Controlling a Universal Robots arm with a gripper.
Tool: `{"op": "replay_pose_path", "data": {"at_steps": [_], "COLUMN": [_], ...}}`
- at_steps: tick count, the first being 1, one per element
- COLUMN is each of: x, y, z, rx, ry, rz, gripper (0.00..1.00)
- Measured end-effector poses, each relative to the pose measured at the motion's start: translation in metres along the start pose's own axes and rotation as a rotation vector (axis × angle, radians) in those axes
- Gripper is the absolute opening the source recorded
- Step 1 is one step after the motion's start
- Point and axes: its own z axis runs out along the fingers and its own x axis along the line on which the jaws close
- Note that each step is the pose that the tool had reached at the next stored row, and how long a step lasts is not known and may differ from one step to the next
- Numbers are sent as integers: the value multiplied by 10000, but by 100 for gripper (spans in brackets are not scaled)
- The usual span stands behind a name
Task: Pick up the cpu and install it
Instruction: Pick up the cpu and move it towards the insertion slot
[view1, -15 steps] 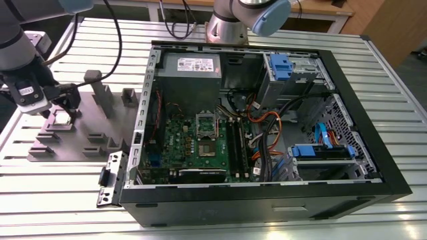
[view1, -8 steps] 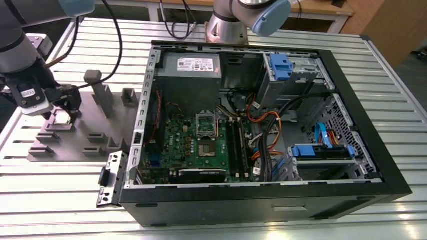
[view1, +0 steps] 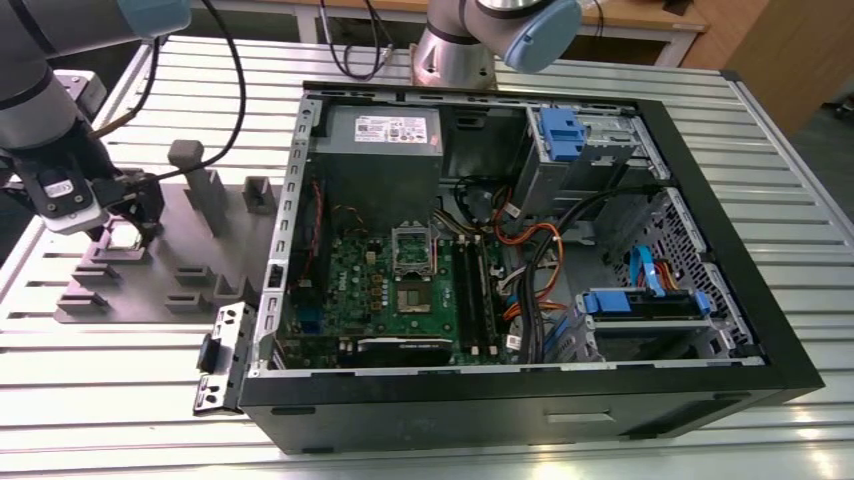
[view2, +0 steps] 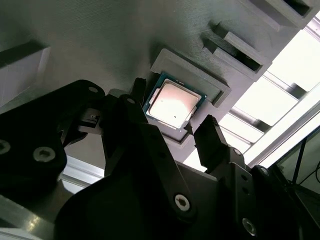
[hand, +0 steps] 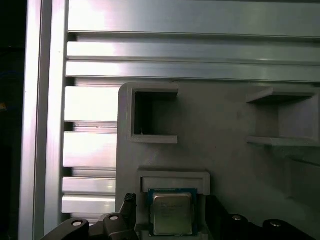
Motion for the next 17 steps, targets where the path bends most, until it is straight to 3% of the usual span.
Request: {"op": "replay_pose_path", "data": {"at_steps": [6,7,12,13,17], "x": [0,0,0,0,0], "y": [0,0,0,0,0], "z": [2,2,3,3,4], "rx": [-1,0,-1,-1,0], "ry": [-1,-1,-2,-1,-1], "rz": [0,0,0,0,0], "gripper": [65,57,56,49,49]}}
